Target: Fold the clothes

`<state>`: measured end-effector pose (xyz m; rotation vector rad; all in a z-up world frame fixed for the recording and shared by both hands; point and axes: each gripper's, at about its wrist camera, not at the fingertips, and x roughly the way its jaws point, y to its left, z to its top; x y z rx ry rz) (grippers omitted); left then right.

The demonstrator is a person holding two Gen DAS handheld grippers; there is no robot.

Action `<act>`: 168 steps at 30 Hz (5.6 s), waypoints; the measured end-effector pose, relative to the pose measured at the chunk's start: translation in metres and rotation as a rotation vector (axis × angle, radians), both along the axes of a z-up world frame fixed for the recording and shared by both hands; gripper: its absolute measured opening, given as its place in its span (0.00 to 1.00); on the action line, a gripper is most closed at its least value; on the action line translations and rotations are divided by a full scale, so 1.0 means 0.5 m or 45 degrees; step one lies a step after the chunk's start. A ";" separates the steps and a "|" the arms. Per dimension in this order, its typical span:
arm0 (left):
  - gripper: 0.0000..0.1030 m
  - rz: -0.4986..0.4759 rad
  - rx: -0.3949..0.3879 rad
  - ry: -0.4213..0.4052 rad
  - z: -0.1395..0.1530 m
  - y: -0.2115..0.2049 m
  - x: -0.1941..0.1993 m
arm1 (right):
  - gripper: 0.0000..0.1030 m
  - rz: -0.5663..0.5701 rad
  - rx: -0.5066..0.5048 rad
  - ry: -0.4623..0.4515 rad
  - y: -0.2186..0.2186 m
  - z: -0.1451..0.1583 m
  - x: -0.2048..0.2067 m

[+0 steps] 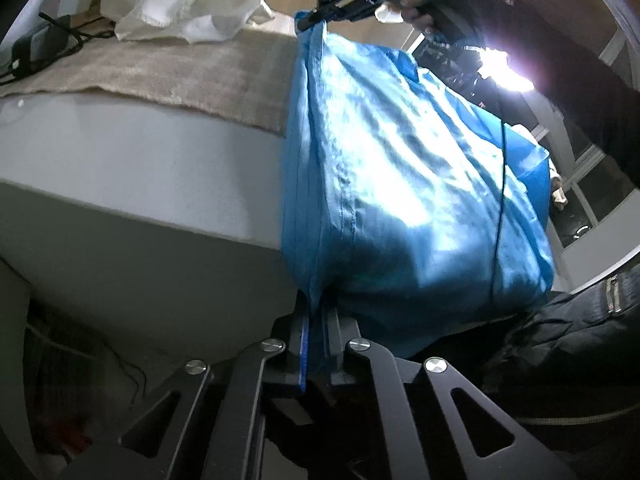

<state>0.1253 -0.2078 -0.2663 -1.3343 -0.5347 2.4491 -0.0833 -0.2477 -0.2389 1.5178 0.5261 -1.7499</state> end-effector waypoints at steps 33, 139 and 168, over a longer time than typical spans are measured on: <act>0.15 0.108 -0.310 0.007 0.191 0.407 0.116 | 0.03 -0.143 -0.368 -0.084 0.645 0.043 -0.078; 0.44 -0.532 0.122 0.081 0.003 0.249 0.046 | 0.14 1.315 0.307 0.354 0.462 0.180 0.579; 0.01 -0.071 -0.106 0.134 0.082 0.329 0.138 | 0.14 1.704 0.094 0.764 0.590 0.193 0.708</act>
